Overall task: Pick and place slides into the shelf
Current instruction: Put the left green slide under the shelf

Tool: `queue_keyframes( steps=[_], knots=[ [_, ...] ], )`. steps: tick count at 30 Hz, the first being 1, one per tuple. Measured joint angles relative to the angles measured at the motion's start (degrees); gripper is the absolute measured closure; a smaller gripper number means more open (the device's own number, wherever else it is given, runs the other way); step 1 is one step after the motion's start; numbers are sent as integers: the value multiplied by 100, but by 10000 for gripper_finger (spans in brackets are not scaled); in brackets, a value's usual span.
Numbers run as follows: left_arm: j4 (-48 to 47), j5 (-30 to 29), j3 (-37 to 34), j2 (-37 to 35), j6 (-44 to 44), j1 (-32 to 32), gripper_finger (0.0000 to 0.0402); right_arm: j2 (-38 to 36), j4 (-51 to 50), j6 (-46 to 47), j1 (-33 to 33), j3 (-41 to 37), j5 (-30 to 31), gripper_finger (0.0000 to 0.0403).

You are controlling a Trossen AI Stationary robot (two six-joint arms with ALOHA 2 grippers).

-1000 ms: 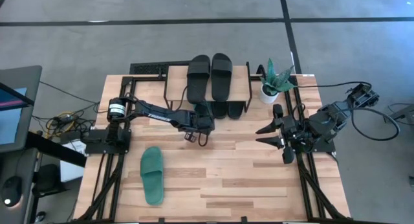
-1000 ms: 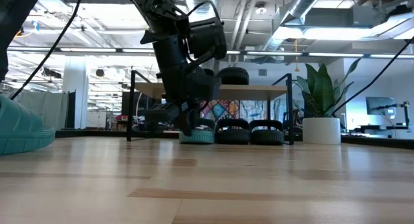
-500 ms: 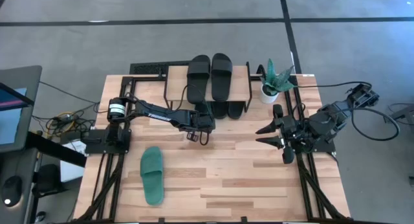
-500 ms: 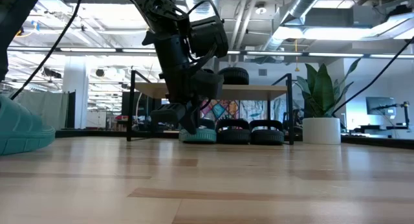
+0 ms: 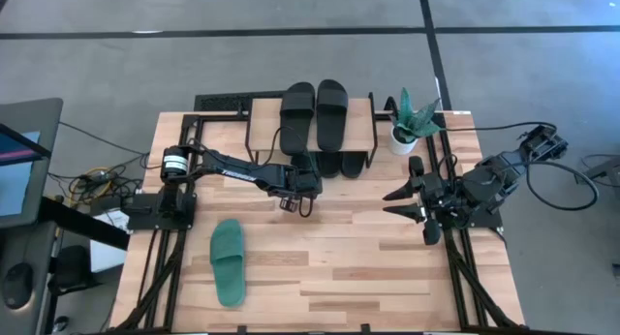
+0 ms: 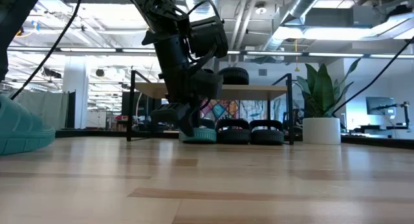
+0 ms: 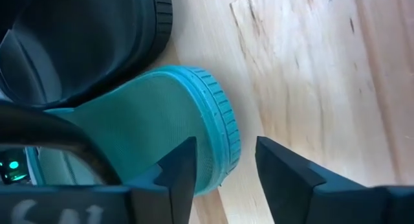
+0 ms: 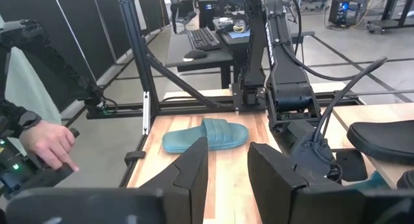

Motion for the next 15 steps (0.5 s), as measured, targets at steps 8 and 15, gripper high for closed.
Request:
queue_keyframes(
  steps=[8, 15],
  knots=[
    [-3, -97, 0, 0, -251, -4, 230, 0, 0, 2, 0, 0, -1, 305],
    [5, -41, 2, -3, -510, -144, 227, 0, 0, 2, 0, 0, -2, 305]
  ],
)
